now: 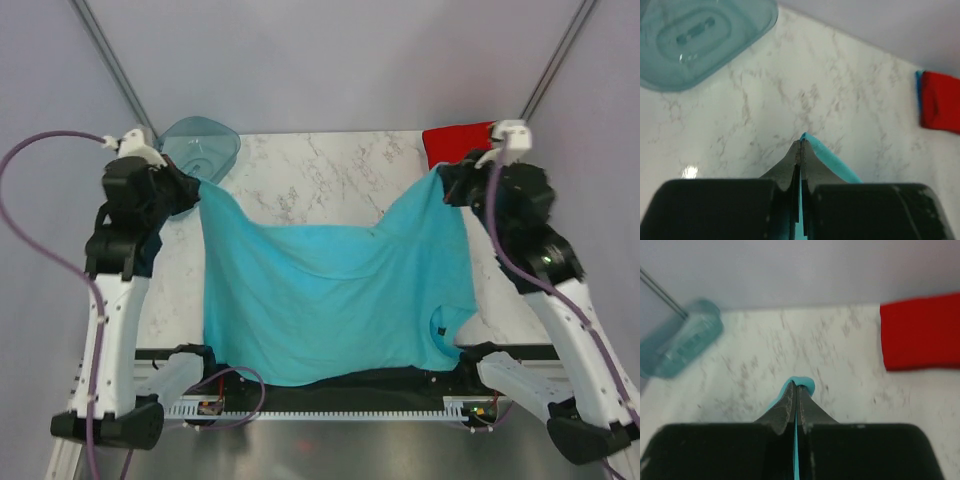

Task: Fold and stack the t-shirts
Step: Flatten the tshirt out

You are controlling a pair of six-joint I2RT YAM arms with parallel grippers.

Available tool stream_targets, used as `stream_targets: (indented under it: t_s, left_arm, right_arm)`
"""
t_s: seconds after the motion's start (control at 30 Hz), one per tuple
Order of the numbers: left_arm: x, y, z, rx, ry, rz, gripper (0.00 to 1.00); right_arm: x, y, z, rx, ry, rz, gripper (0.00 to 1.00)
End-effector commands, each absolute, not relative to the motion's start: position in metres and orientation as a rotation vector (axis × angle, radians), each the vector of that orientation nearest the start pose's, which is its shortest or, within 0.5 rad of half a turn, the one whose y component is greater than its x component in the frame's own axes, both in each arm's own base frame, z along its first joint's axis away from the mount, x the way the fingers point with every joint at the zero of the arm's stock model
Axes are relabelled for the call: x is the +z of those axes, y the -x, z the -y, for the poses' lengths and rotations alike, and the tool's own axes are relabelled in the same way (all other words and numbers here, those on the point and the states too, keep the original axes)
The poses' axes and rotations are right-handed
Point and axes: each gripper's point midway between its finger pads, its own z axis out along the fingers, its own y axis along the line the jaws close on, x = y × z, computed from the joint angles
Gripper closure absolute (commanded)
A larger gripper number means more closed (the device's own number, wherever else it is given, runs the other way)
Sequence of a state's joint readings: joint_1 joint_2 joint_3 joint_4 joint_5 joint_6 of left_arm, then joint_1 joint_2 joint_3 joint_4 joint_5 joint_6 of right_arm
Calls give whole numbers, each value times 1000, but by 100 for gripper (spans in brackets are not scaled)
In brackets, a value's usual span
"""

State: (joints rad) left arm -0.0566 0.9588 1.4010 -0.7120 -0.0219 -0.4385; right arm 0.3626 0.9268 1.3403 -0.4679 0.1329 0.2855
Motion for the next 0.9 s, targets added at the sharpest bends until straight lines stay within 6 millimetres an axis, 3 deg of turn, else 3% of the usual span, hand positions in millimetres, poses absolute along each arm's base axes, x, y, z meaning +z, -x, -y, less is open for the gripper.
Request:
stream_targets:
  t_s: [0.0,0.03,0.07,0.1,0.13,0.17,0.2,0.27,0.3,0.37,0.5,0.7,0.87]
  left_arm:
    - [303,-310,24,-223,394,-2055,98]
    - [273,-310,24,-208,405,-2131,98]
    - [257,-312,25,-203,404,-2175,98]
    - [240,-313,24,-188,406,-2222,98]
    - [211,-315,23,-156,403,-2302,98]
    - [197,-318,20,-129,400,-2336,98]
    - [184,-319,19,-111,388,-2377,98]
    - [153,-324,13,-44,382,-2475,98]
    - [145,-326,11,-25,388,-2499,98]
    - [125,-330,7,23,408,-2556,98]
    - [107,-336,6,52,428,-2599,98]
    - [100,-342,-19,226,450,-2594,98]
    - [108,-348,-19,195,467,-2572,98]
  right_arm:
    - [313,-323,-114,347,-19,-1893,100]
    - [288,-327,-115,338,-37,-1946,100]
    - [267,-331,-117,338,-56,-1990,100]
    - [221,-334,-119,310,-64,-2097,97]
    - [202,-337,-123,315,-68,-2140,94]
    - [186,-342,-124,303,-63,-2172,89]
    - [155,-348,-126,271,-59,-2265,75]
    - [139,-357,-122,206,-77,-2347,64]
    - [117,-360,-119,153,-86,-2412,58]
    - [109,-366,-114,116,-126,-2452,55]
    - [92,-369,-118,115,-74,-2521,48]
    - [66,-365,-88,81,-133,-2602,52]
    - [53,-355,-94,179,-109,-2621,56]
